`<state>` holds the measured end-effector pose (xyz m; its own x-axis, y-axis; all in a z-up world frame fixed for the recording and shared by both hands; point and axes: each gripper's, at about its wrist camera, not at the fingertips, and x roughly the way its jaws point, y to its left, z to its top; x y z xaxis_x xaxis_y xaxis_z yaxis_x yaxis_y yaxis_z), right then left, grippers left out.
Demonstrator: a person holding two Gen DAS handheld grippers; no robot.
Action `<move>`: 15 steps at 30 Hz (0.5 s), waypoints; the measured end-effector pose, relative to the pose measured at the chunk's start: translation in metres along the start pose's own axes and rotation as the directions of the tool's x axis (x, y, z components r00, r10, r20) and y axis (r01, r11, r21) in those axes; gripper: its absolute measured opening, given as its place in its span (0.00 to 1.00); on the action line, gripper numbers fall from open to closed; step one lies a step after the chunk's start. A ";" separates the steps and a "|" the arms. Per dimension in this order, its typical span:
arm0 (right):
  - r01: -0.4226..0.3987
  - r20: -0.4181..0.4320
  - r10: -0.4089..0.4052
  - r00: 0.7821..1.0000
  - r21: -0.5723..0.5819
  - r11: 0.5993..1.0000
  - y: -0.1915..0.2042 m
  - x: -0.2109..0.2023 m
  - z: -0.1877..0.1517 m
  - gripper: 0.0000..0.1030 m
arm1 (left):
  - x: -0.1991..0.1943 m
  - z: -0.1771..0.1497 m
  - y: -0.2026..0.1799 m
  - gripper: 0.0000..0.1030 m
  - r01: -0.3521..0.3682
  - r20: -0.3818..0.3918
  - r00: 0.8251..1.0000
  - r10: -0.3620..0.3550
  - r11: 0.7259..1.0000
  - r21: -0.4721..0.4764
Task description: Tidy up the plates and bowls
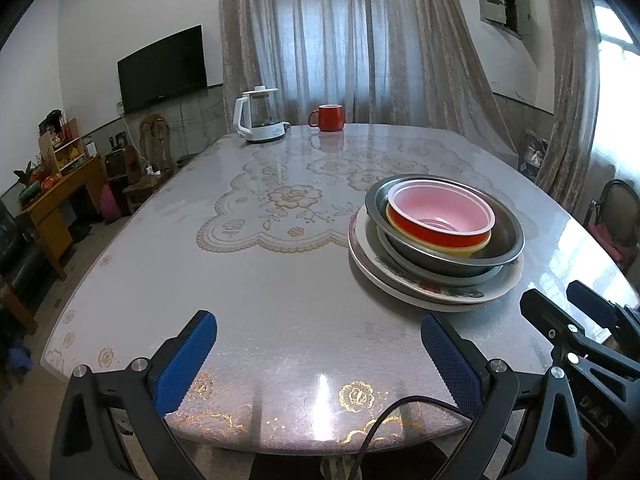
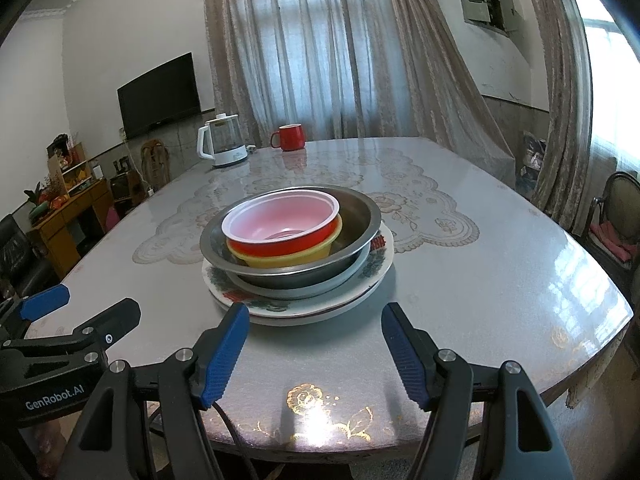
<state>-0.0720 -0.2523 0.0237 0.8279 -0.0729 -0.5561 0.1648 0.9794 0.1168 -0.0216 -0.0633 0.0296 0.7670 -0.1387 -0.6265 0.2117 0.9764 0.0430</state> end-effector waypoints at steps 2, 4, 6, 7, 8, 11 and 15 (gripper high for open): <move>0.002 -0.003 -0.002 1.000 0.006 1.000 -0.002 0.001 0.000 0.68 | 0.000 0.000 0.000 1.00 0.001 -0.001 1.000 -0.001 1.000 0.001; 0.002 -0.005 -0.002 1.000 0.008 1.000 -0.003 0.003 0.001 0.68 | 0.000 0.000 -0.001 1.00 0.003 0.000 1.000 -0.003 1.000 0.002; 0.001 -0.009 -0.001 1.000 0.010 1.000 -0.003 0.004 0.000 0.68 | 0.000 0.000 -0.002 1.00 0.008 0.000 1.000 -0.008 1.000 0.005; 0.001 -0.009 -0.001 1.000 0.011 1.000 -0.004 0.004 0.000 0.68 | 0.000 0.000 -0.003 1.00 0.006 0.000 1.000 -0.006 1.000 0.010; 0.001 -0.010 -0.001 1.000 0.012 1.000 -0.004 0.004 0.000 0.68 | 0.001 0.000 -0.004 1.00 0.005 -0.001 1.000 -0.005 1.000 0.014; 0.002 -0.011 -0.002 1.000 0.017 1.000 -0.005 0.005 0.000 0.68 | 0.002 0.001 -0.007 1.00 0.004 -0.004 1.000 -0.003 1.000 0.026; 0.007 -0.012 -0.007 1.000 0.037 0.999 -0.014 0.010 0.004 0.68 | 0.005 0.005 -0.011 0.99 0.000 -0.004 1.000 0.000 0.999 0.038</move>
<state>-0.0645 -0.2676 0.0195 0.8205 -0.0776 -0.5663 0.1907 0.9712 0.1432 -0.0171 -0.0751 0.0295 0.7643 -0.1381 -0.6299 0.2350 0.9693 0.0727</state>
